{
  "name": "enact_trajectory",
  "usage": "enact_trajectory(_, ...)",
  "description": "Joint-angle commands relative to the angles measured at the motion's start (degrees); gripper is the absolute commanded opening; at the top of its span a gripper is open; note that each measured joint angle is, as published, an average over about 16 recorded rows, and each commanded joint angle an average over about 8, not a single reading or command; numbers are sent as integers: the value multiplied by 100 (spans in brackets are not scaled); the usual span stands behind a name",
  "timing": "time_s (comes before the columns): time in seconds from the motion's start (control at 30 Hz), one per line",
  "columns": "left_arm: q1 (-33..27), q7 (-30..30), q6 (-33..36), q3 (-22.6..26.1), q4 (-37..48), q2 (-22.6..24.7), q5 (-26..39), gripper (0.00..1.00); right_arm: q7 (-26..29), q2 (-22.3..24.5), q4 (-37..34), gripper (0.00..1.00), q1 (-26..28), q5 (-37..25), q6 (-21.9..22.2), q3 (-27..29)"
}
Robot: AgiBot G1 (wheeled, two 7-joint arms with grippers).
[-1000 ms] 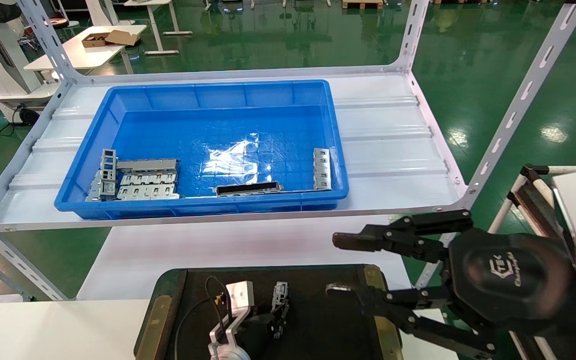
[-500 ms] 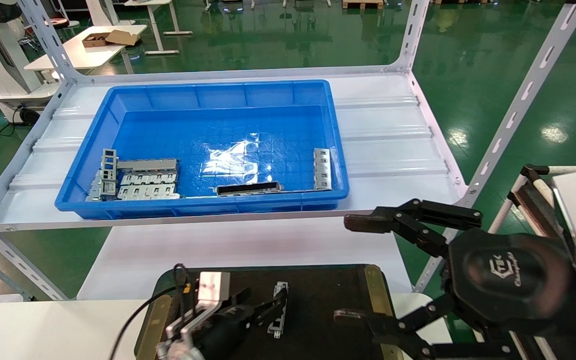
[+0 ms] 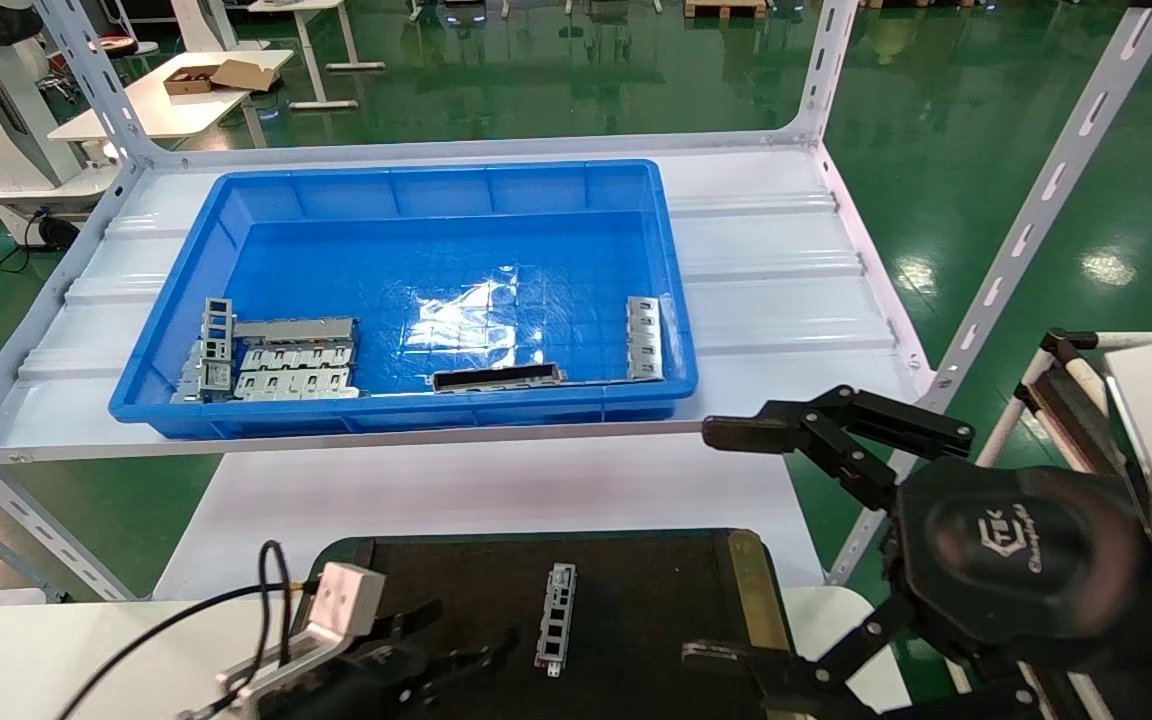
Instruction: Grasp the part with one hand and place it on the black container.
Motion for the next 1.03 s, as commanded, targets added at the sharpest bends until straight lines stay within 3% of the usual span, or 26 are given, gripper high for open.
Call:
enact_trajectory(0.03, 106, 130, 402, -257, 1, -161, -14, 100, 0, 0, 0, 100, 0, 0, 0, 0)
enact_trajectory(0.6, 1239, 2938, 3421, -2471, 500, -736, -1545, 100, -2, 2, 0, 100, 1, 3, 2, -4)
enact_trajectory(1.03, 1432, 3258, 4113, -2909, 418, -1115, -2014, 100, -3, 2, 0, 100, 1, 4, 3, -6)
